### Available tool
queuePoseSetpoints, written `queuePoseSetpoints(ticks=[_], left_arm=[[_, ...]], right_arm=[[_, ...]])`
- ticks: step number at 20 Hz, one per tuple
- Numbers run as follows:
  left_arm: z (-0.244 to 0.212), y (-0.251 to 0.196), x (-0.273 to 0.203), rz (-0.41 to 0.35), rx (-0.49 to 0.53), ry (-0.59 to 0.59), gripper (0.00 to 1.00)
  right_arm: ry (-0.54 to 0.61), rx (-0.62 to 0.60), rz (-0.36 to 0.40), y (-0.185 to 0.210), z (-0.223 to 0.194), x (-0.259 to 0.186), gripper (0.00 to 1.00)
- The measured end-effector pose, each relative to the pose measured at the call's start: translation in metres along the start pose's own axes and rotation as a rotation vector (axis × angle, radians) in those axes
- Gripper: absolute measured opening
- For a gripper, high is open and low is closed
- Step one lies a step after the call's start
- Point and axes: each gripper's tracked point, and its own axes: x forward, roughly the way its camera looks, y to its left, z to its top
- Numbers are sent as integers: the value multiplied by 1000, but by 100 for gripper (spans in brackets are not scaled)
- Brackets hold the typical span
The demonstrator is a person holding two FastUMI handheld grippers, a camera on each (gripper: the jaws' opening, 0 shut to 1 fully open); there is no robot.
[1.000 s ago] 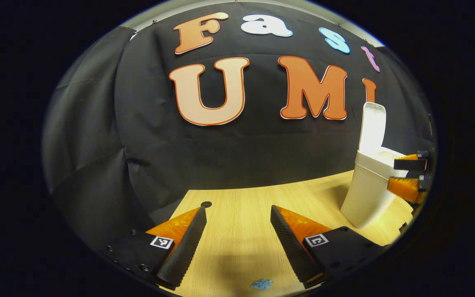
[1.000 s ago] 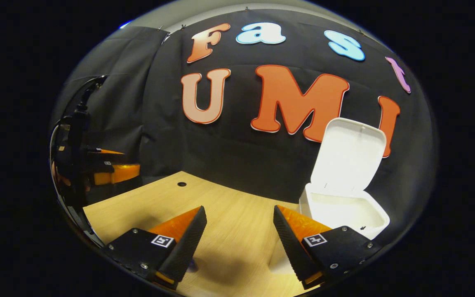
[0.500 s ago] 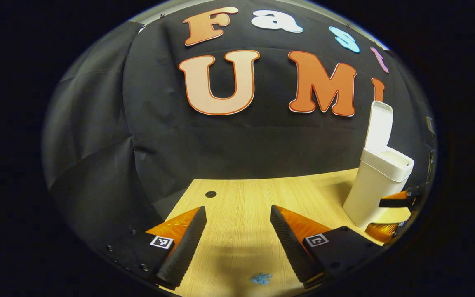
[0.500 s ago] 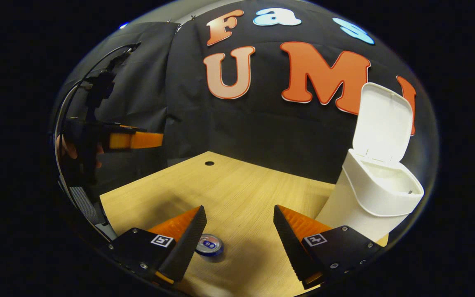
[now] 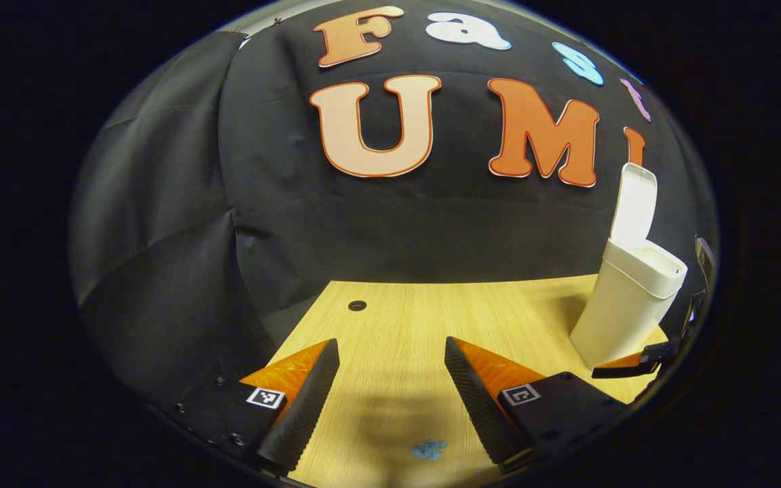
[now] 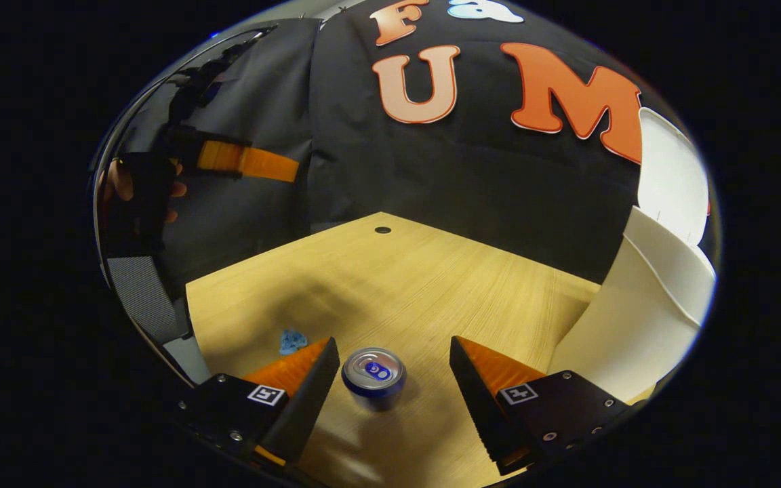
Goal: Press the lid of the desktop garbage bin to open it, pick up the crumpled paper on the desktop and throw it into the bin, then pick up the pop can on the desktop and drop it into the bin, and finally close the garbage bin lid.
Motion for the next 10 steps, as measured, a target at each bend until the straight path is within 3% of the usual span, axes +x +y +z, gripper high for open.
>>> queuePoseSetpoints(ticks=[10], left_arm=[[-7, 4, -6, 41, 7, 25, 100]], right_arm=[[104, 4, 63, 14, -47, 28, 99]])
